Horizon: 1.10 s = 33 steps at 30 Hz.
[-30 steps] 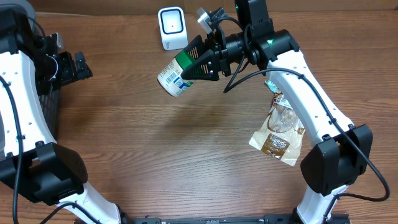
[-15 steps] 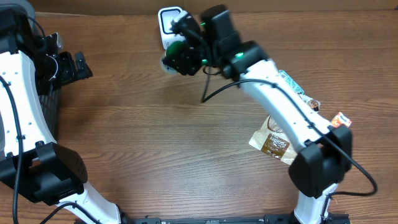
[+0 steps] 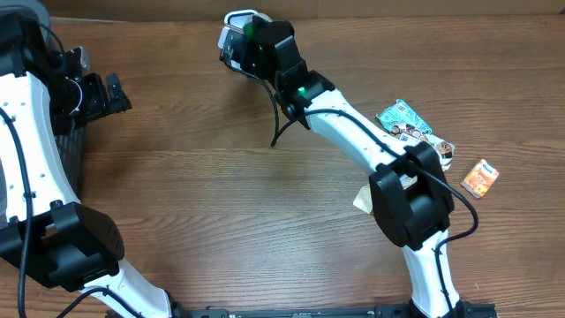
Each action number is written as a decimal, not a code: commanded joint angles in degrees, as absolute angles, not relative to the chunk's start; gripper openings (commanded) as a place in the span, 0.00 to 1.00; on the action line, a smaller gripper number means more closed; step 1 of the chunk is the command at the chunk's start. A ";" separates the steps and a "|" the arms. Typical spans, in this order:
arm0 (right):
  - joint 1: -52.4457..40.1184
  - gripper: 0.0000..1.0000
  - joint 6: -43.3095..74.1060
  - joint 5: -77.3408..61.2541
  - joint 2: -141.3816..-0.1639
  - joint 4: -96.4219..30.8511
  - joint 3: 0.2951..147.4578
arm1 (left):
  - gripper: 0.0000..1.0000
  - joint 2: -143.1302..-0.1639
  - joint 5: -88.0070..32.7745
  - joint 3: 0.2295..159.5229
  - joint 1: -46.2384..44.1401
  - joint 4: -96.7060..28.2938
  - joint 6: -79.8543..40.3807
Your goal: Scan the item barcode
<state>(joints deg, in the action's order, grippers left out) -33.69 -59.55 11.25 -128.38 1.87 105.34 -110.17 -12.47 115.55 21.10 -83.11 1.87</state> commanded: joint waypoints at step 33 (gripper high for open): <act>-29.32 0.49 -85.76 -5.37 -140.62 25.26 106.59 | 1.00 -110.15 -13.15 115.92 20.97 -83.11 1.72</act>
